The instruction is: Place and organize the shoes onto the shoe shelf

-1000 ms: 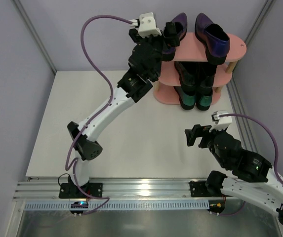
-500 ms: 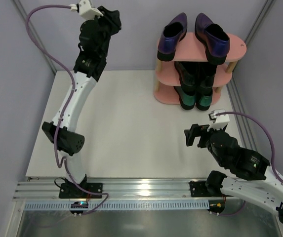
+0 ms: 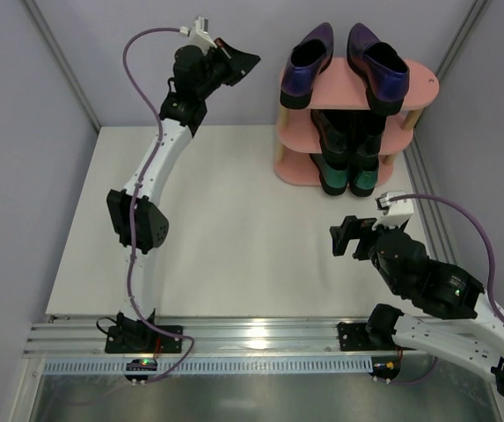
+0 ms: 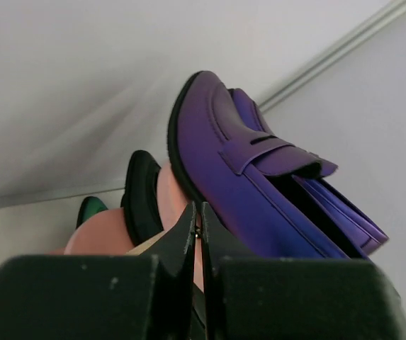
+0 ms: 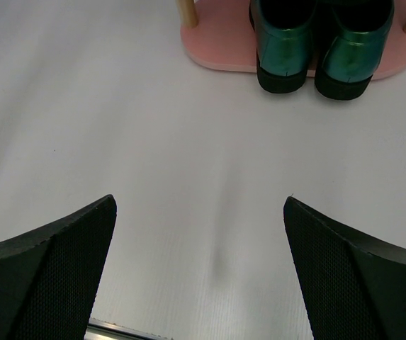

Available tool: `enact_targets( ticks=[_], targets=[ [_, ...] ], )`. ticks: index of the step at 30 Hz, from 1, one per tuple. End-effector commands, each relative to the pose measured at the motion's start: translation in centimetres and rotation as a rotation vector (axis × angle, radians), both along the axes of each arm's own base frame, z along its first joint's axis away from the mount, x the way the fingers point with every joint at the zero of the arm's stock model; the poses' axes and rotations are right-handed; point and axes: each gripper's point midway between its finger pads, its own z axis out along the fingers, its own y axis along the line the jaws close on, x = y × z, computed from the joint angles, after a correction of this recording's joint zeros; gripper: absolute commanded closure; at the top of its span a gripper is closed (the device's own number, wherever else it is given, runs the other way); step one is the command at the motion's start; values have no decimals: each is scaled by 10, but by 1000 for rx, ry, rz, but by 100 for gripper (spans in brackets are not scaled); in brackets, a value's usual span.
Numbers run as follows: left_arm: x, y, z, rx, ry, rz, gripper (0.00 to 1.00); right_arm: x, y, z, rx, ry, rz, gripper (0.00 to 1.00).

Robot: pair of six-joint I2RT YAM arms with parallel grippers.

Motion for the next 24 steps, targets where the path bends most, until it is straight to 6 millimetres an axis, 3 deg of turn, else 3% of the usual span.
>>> enact_targets(
  ticks=[1, 7, 11, 20, 24],
  targets=[
    [-35, -11, 45, -82, -89, -150, 100, 1, 0, 11, 35, -15, -23, 0],
    [-50, -29, 27, -80, -54, -270, 100, 0, -4, 10, 40, -11, -32, 0],
    [-57, -42, 3, -48, -13, -291, 99, -2, -9, 9, 37, -10, -45, 0],
    [-91, -87, 1, -10, -42, -389, 100, -4, -14, 6, 41, -6, -59, 0],
    [-104, -96, 5, 2, -53, -402, 100, -6, -17, 6, 44, -7, -64, 0]
  ],
)
